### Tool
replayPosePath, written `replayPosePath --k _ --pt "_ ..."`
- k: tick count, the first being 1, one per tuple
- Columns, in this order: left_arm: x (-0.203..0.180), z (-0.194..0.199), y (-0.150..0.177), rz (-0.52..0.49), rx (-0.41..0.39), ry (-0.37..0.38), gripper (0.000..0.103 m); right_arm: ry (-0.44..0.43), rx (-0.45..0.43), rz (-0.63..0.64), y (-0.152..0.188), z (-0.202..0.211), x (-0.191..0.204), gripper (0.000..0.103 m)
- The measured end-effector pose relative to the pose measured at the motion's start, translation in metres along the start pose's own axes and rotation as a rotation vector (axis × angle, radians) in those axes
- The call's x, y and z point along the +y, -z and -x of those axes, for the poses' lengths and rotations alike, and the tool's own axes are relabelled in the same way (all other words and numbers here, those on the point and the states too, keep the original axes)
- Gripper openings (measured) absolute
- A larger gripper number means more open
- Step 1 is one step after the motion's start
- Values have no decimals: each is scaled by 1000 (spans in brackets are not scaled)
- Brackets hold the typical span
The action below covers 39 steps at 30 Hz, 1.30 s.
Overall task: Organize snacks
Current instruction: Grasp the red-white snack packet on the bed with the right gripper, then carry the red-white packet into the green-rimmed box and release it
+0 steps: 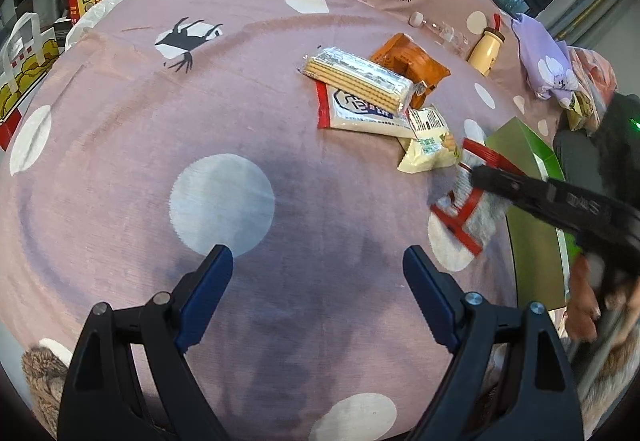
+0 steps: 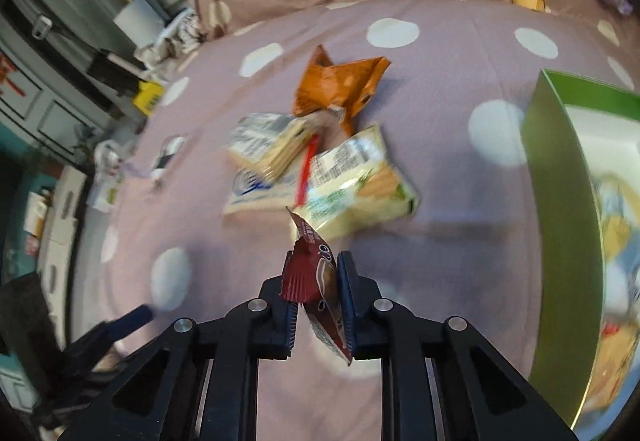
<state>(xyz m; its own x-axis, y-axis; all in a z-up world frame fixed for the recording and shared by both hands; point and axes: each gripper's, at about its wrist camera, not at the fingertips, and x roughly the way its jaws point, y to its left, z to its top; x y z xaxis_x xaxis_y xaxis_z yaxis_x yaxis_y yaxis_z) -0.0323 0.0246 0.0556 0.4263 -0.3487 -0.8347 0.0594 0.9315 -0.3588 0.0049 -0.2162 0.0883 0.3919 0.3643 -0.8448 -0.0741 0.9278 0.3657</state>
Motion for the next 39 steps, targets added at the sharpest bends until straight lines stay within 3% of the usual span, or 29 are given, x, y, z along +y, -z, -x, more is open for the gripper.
replayPosePath --k 5,9,12,14,16,19,25,33,37,39 --pt "-5 -4 0 -3 9 4 87 -98 -40 -24 18 19 7 20" --pt "-9 -9 -1 -3 20 0 87 -213 7 -43 28 18 7 20" --pt "-14 -16 -1 -9 36 6 87 -175 53 -83 29 3 0 20" --pt "-19 -20 -1 -15 47 7 87 -108 48 -125 28 -2 -10 28" --pt "-27 -23 -1 -33 53 17 87 -46 16 -165 26 0 -19 51" --pt "-40 -30 -1 -63 64 31 87 -51 -33 -222 26 9 -33 53" --pt "-70 -53 -2 -126 101 83 86 -97 -26 -290 31 5 -51 54" --pt "-94 -74 -5 -203 133 85 69 -148 45 -343 41 -19 -54 54" --pt "-100 -78 -3 -220 145 133 41 -165 53 -349 42 -25 -53 54" --pt "-103 -81 -2 -225 150 149 38 -177 47 -344 43 -26 -54 54"
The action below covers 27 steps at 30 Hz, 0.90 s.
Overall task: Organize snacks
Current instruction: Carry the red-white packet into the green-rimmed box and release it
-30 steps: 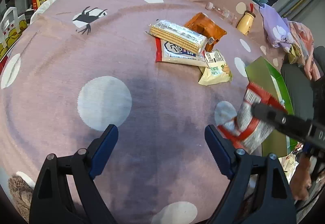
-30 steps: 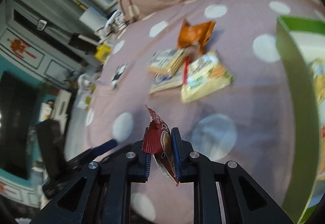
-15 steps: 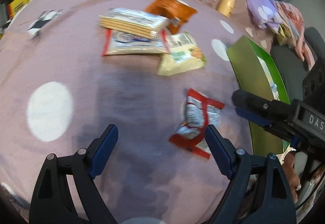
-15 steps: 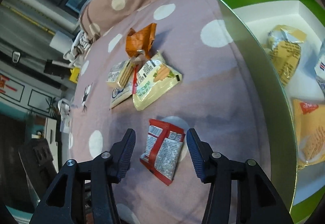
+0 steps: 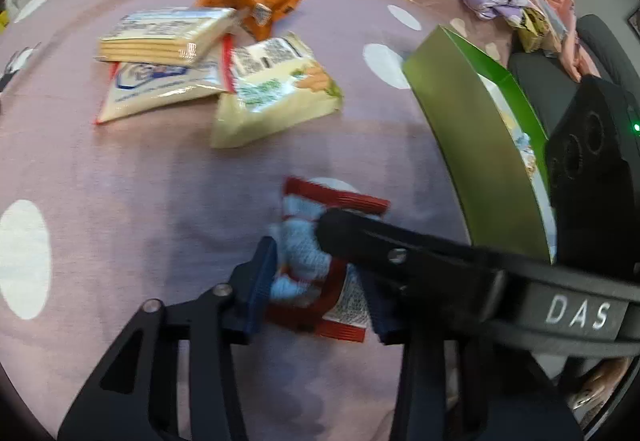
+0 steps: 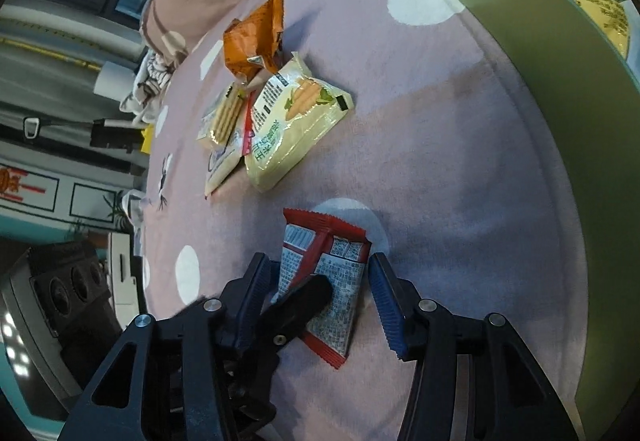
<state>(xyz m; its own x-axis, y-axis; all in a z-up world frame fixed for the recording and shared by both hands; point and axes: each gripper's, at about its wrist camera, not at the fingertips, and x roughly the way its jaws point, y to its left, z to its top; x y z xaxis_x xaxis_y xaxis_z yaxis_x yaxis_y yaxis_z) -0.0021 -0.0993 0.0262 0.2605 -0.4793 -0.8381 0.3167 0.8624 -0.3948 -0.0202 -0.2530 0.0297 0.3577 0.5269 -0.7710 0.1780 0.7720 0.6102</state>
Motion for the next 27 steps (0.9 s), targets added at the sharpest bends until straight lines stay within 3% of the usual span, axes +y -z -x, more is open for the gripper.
replayPosePath --k 9,19,27 --pt "-33 18 -9 -63 -62 -8 33 -26 -56 -2 1 23 1 53" --pt "-105 34 -43 -219 -177 85 33 -6 -300 -2 -16 112 -4 53" --pt "-173 24 -80 -335 -245 194 32 50 -485 -18 -44 182 -27 53"
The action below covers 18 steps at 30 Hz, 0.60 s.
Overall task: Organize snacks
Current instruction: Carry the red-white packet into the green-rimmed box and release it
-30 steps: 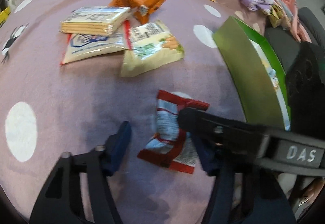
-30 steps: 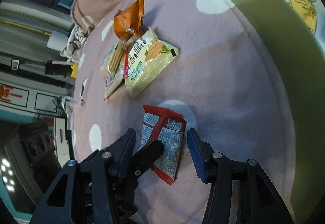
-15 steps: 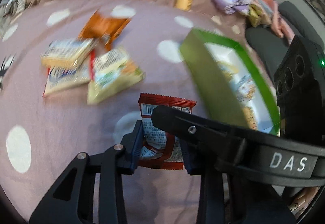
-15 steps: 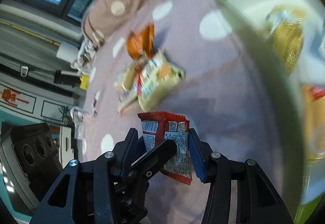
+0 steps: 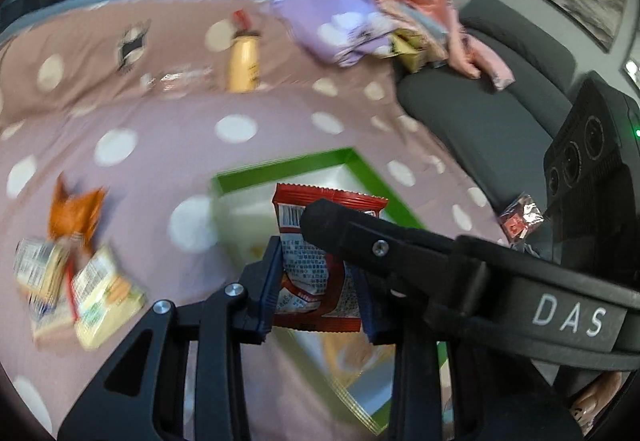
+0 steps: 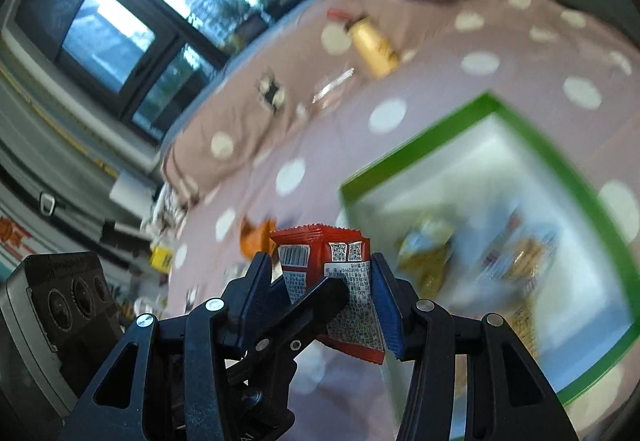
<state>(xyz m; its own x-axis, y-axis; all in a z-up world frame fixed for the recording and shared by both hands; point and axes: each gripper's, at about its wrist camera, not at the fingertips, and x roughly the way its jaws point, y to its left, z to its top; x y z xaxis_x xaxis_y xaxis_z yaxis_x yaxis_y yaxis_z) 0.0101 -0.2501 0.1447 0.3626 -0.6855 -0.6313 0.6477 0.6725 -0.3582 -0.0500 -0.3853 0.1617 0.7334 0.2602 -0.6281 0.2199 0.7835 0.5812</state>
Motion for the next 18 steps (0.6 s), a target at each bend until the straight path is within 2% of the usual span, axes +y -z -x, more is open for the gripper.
replayPosePath --k 6,11,15,17,18 --pt "-23 -42 -8 -68 39 51 32 37 -83 -66 -15 10 -42 53" --pt "-25 -77 -4 -71 92 80 33 62 -95 -135 -18 2 -80 53" --pt "-19 -90 0 -22 142 58 41 94 -99 -183 -18 -8 -98 53" --pt "-15 -86 3 -3 144 65 54 102 -88 -167 -17 -9 -96 53" --pt "-11 -81 4 7 135 61 57 103 -92 -154 -17 -8 -93 53"
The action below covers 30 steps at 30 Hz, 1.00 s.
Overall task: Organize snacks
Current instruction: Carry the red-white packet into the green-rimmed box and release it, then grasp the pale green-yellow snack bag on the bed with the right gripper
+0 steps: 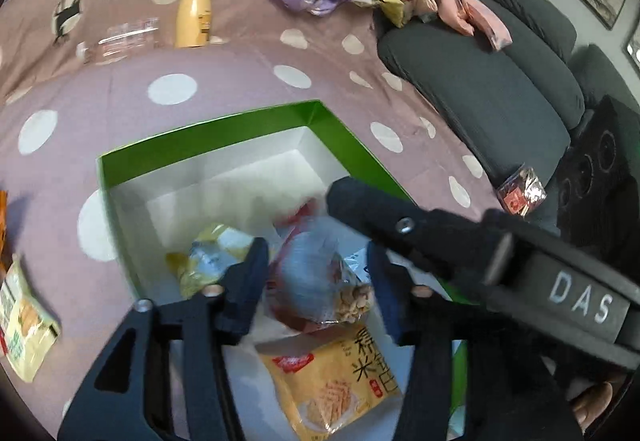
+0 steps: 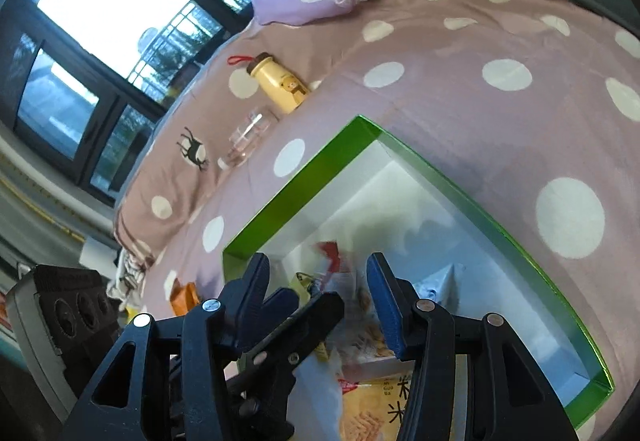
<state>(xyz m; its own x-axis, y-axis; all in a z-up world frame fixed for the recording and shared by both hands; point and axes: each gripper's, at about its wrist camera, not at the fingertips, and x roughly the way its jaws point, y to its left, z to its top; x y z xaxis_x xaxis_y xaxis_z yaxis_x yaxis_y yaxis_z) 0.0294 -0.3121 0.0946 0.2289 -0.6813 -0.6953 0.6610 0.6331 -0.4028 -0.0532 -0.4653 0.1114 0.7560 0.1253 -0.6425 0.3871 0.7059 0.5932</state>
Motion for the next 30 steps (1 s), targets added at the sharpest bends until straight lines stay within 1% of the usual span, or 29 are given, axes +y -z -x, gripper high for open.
replayPosePath --k 2,3,4,5,7,12,14,18,21,23,25,30 --pt "7 14 3 19 -23 -21 72 3 -22 23 3 6 7 60" --pt "13 23 4 35 -37 -29 77 2 -30 31 4 8 9 66" --pt "20 34 6 56 -48 -40 82 0 -40 44 6 10 13 69" --pt "29 45 9 75 -61 -53 82 -4 -44 61 8 12 17 70" --pt "46 65 16 112 -82 -91 83 -20 -32 91 12 13 28 76" --pt "102 118 40 253 -124 -236 85 -66 28 174 26 6 58 81" --pt "125 139 53 313 -144 -277 85 -72 57 221 35 1 74 83" --pt "165 176 83 423 -146 -363 85 -105 138 304 55 -16 106 85" --pt "187 198 108 479 -148 -421 85 -99 210 381 73 -37 134 86" --pt "200 209 126 531 -147 -433 85 -86 260 446 89 -55 153 91" --pt "210 216 141 567 -136 -428 85 -59 313 504 103 -74 168 91" --pt "223 226 165 618 -124 -429 85 59 449 671 138 -137 201 91"
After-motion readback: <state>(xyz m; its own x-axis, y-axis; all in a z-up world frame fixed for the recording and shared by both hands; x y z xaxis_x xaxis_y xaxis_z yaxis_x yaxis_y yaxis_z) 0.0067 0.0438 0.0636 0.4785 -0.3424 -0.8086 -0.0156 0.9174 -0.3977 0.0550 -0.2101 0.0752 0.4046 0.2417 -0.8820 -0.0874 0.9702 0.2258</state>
